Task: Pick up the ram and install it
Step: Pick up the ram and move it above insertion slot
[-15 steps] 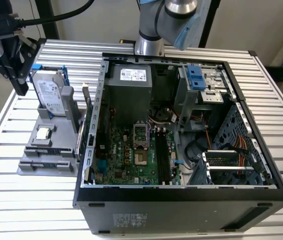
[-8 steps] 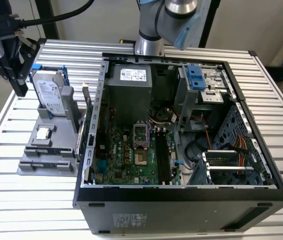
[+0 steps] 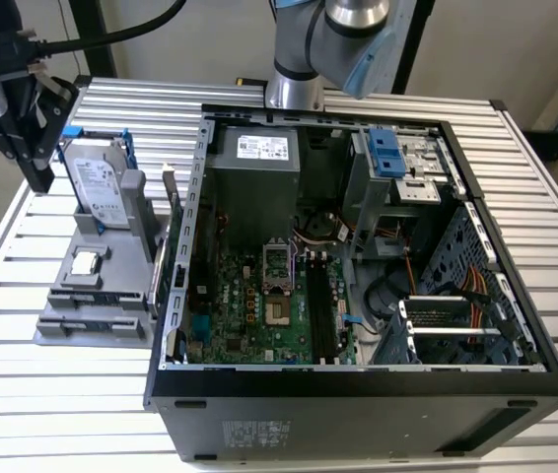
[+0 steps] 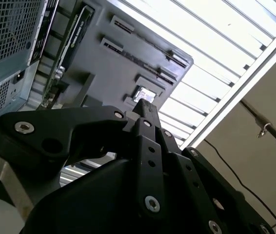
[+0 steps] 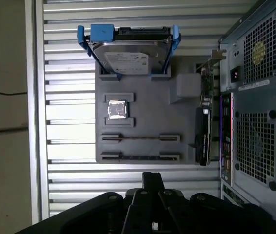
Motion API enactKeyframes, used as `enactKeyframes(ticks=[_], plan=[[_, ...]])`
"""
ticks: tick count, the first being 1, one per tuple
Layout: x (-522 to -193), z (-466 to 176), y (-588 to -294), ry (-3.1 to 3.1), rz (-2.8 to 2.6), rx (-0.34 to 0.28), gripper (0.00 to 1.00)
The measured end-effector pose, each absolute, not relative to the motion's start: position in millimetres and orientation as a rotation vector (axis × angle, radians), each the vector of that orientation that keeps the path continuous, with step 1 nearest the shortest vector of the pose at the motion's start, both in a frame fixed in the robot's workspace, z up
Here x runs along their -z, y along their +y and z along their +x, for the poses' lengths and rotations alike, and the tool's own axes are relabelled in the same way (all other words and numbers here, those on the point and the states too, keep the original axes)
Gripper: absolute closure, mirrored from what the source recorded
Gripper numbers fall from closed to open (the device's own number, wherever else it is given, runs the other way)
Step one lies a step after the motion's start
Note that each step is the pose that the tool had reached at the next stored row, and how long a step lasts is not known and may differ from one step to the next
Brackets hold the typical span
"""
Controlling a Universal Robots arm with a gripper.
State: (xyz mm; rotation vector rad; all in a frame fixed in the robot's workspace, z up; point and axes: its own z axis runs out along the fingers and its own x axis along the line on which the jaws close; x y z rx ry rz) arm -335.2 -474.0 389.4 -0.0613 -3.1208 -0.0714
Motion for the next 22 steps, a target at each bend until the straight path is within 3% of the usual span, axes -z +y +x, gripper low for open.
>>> enactKeyframes(ticks=[22], plan=[[-389.4, -335.0, -475.5, -3.121, -0.061, 0.071, 1.00]])
